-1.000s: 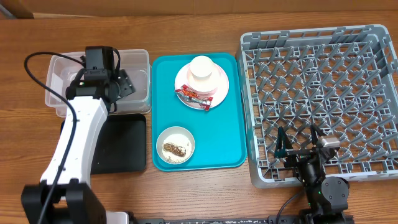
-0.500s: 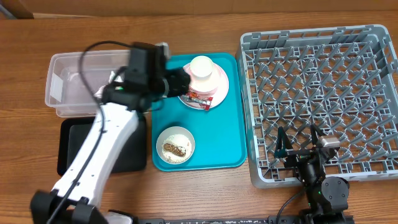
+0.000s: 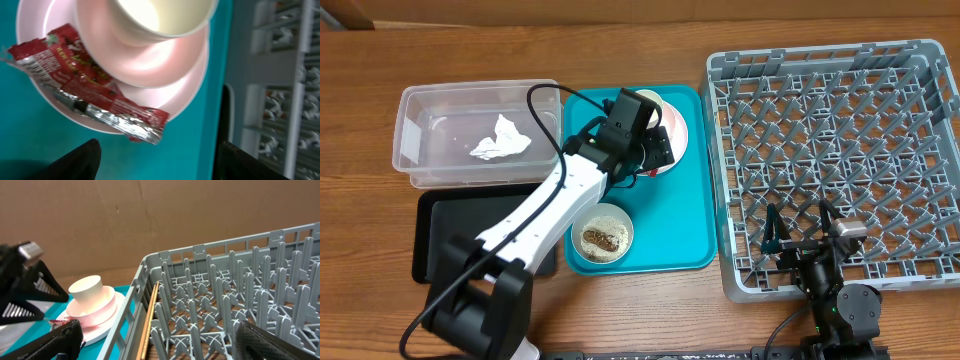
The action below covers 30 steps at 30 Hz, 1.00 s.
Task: Sort waste into correct bins and load items into the dishwasher
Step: 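Reach the left gripper to the red snack wrapper on the plate and grasp it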
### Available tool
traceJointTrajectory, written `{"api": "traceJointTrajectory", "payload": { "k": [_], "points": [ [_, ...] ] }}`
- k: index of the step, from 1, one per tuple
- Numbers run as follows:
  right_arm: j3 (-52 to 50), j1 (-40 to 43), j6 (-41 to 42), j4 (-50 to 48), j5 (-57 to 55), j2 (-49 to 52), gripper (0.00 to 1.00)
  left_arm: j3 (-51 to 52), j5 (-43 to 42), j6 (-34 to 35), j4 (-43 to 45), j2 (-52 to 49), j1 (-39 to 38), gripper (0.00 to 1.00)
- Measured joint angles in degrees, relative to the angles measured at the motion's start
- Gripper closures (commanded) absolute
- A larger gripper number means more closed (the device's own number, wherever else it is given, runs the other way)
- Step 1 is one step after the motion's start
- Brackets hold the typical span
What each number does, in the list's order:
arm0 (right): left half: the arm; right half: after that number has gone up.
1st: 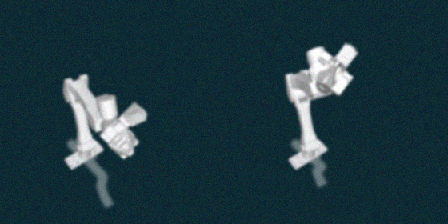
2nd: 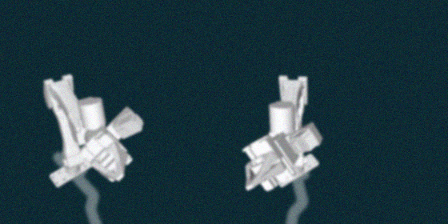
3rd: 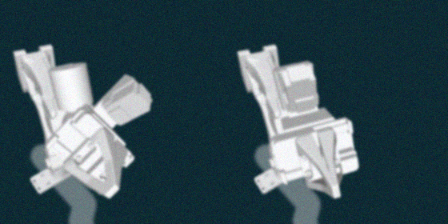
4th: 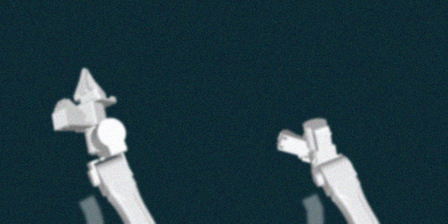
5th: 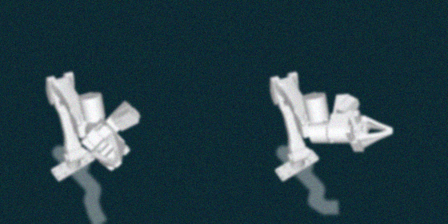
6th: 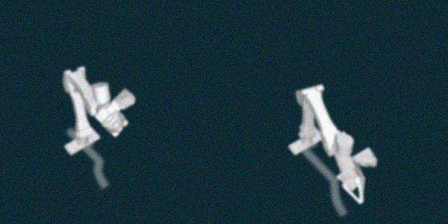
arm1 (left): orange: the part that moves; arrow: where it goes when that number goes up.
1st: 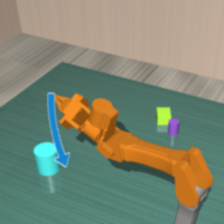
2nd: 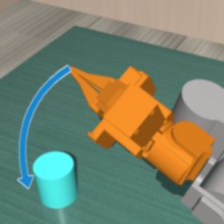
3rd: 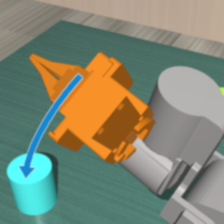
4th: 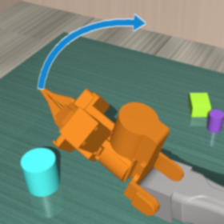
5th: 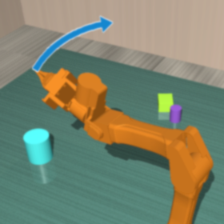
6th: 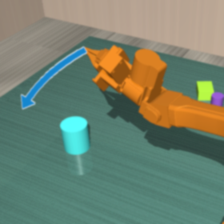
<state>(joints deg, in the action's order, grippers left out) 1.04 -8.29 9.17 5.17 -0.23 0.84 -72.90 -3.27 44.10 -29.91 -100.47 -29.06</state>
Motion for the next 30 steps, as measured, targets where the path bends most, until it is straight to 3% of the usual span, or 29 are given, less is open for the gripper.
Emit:
{"api": "traceJointTrajectory", "payload": {
  "k": [7, 17, 21, 24, 30],
  "points": [
    [0.0, 0.0, 0.0, 0.0, 0.0, 0.0, 0.0, 0.0, 3.2, 5.1, 0.9, -4.3, 0.0, 0.19],
    [0.0, 0.0, 0.0, 0.0, 0.0, 0.0, 0.0, 0.0, 4.0, 6.5, 2.4, -7.0, 0.0, 0.21],
    [0.0, 0.0, 0.0, 0.0, 0.0, 0.0, 0.0, 0.0, 4.4, 6.6, 2.3, -7.0, 0.0, 0.27],
    [0.0, 0.0, 0.0, 0.0, 0.0, 0.0, 0.0, 0.0, 4.9, 6.6, 2.1, -7.0, 0.0, 0.39],
    [0.0, 0.0, 0.0, 0.0, 0.0, 0.0, 0.0, 0.0, 5.3, 6.8, 1.1, -7.1, 0.0, 0.41]
  ]
}}
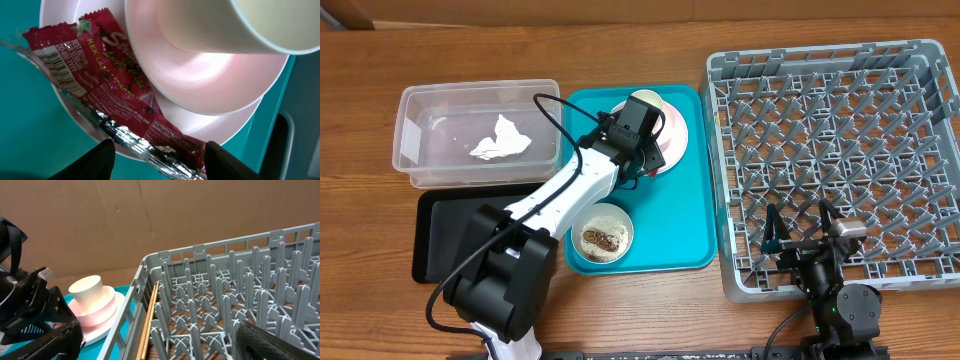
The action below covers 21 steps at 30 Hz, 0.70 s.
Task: Sort waste into correct bins and load items into the dishwasher
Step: 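Reach the left gripper to the red snack wrapper on the plate and grasp it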
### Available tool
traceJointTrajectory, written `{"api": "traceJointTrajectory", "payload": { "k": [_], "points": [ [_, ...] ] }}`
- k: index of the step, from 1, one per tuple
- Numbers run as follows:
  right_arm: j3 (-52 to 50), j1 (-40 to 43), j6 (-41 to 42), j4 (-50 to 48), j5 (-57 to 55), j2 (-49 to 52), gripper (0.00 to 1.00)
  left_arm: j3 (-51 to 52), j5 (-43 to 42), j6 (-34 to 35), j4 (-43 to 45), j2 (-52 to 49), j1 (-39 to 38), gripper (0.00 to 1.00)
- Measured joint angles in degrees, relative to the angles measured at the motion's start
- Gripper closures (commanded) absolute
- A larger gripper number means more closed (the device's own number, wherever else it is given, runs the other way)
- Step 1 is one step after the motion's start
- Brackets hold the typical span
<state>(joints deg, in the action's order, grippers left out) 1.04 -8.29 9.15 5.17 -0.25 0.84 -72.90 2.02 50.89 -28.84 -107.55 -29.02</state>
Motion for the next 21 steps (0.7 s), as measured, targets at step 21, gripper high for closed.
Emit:
{"api": "traceJointTrajectory", "payload": {
  "k": [21],
  "points": [
    [0.0, 0.0, 0.0, 0.0, 0.0, 0.0, 0.0, 0.0, 0.2, 0.2, -3.4, -0.2, 0.0, 0.71]
  ]
}}
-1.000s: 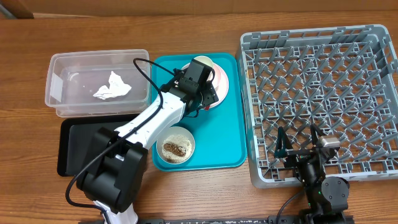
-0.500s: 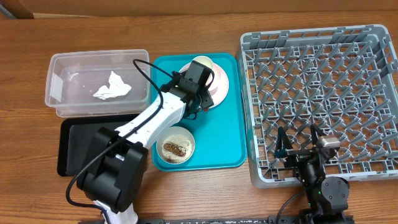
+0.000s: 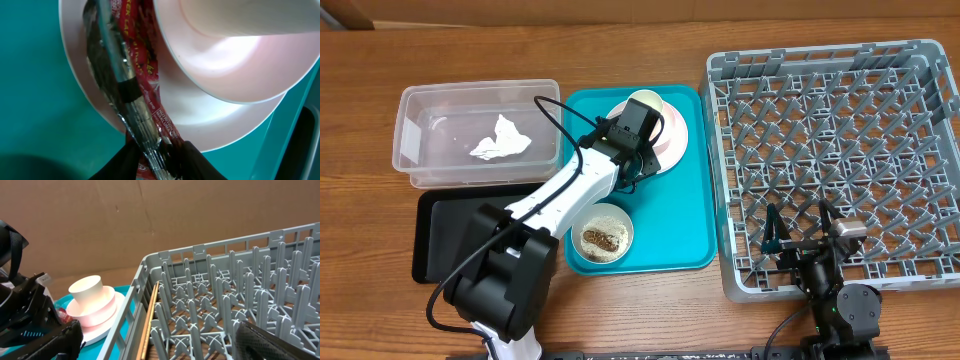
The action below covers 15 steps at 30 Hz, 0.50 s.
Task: Sort waste into correct bins and load items into the dishwasher
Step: 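Reach the left gripper to the red snack wrapper on the plate and grasp it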
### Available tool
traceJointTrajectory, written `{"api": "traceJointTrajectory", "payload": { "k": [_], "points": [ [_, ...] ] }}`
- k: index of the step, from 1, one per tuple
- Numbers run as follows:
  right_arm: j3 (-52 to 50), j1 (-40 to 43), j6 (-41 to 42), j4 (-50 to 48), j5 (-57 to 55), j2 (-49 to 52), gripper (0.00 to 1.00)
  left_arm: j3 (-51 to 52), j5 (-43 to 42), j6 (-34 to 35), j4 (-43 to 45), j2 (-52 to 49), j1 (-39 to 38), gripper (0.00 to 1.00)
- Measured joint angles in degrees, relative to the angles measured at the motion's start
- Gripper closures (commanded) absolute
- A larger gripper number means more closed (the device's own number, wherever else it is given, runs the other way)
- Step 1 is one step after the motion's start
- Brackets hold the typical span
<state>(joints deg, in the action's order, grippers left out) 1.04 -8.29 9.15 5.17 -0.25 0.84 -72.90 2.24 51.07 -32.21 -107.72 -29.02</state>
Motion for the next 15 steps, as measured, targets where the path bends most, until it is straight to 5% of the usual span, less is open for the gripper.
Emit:
{"api": "traceJointTrajectory", "payload": {
  "k": [15],
  "points": [
    [0.0, 0.0, 0.0, 0.0, 0.0, 0.0, 0.0, 0.0, 0.2, -2.3, -0.6, -0.1, 0.0, 0.96]
  ]
}}
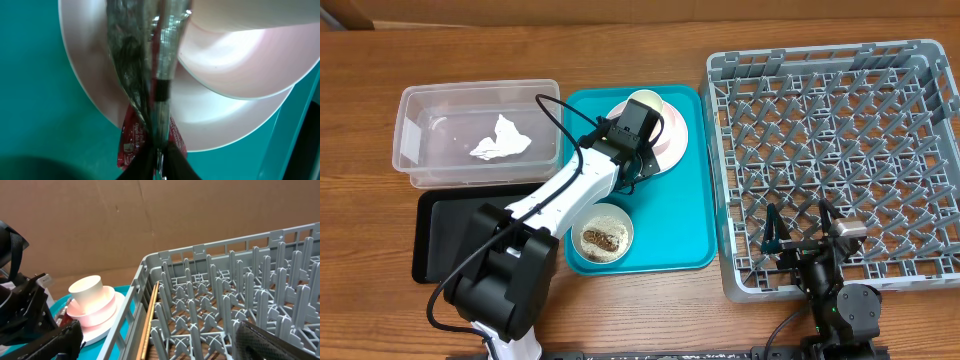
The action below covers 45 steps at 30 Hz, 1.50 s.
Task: Sort waste into correct bins and load items into the dishwasher
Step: 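Reach the left gripper to the red snack wrapper on the plate and grasp it, then carry the wrapper with the left gripper and drop it into the clear bin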
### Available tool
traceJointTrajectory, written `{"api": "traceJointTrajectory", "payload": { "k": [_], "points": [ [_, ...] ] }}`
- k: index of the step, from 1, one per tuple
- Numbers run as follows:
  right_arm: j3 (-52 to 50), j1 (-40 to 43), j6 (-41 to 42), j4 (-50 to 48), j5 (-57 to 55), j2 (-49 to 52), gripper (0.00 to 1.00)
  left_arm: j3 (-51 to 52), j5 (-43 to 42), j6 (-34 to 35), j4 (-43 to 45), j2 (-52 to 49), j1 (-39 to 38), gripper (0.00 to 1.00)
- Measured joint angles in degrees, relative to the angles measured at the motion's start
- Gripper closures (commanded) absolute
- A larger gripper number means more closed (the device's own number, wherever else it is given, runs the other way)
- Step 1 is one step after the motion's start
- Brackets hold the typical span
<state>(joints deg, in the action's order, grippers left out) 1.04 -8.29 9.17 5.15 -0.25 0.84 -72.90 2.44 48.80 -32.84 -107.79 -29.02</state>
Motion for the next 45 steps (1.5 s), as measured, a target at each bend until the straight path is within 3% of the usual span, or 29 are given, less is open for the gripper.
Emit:
{"api": "traceJointTrajectory", "payload": {
  "k": [9, 23, 32, 45],
  "points": [
    [0.0, 0.0, 0.0, 0.0, 0.0, 0.0, 0.0, 0.0, 0.0, -2.5, -0.2, 0.0, 0.0, 0.96],
    [0.0, 0.0, 0.0, 0.0, 0.0, 0.0, 0.0, -6.0, 3.4, -5.9, -9.2, 5.7, 2.2, 0.96],
    [0.0, 0.0, 0.0, 0.0, 0.0, 0.0, 0.0, -6.3, 5.2, -10.1, -10.3, 13.6, 12.1, 0.96],
    [0.0, 0.0, 0.0, 0.0, 0.0, 0.0, 0.0, -6.3, 5.8, -12.7, -13.9, 13.3, 30.1, 0.96]
  ]
}}
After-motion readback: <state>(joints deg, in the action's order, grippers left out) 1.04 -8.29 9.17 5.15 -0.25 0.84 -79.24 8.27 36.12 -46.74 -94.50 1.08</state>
